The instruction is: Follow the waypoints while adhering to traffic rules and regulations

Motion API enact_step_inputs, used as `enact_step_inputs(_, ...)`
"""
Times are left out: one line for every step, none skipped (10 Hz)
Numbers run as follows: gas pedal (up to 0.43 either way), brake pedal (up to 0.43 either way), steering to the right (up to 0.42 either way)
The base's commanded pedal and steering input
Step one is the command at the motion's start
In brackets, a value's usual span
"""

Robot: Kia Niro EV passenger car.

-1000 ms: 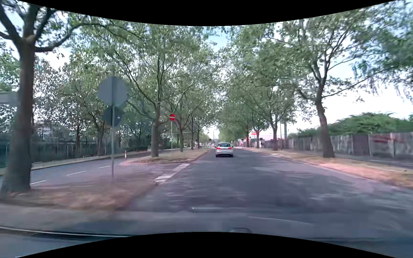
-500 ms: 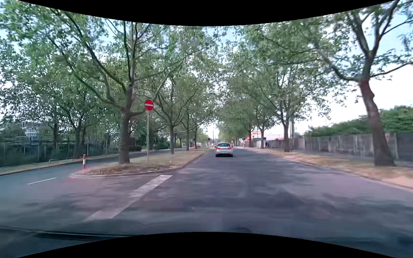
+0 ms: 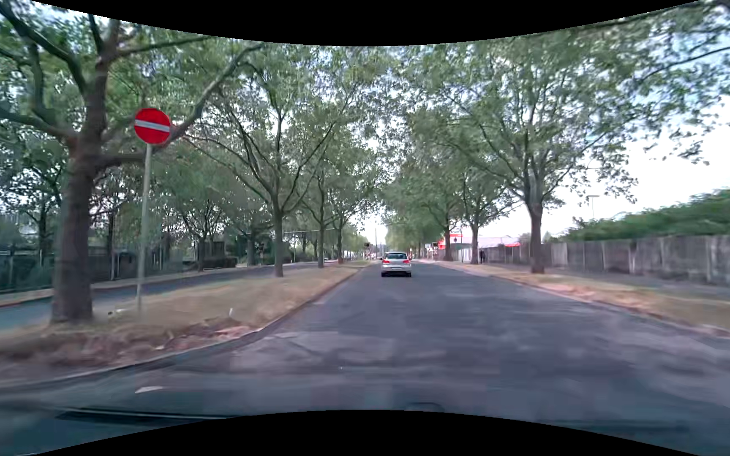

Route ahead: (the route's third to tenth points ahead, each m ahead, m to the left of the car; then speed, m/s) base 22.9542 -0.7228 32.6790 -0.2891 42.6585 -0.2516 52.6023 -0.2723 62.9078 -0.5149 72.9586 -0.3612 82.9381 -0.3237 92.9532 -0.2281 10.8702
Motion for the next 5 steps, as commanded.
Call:
enact_step_inputs(0.079,0.000,-0.005)
enact_step_inputs(0.059,0.000,-0.005)
enact_step_inputs(0.047,0.000,-0.005)
enact_step_inputs(0.047,0.000,-0.005)
enact_step_inputs(0.047,0.000,-0.005)
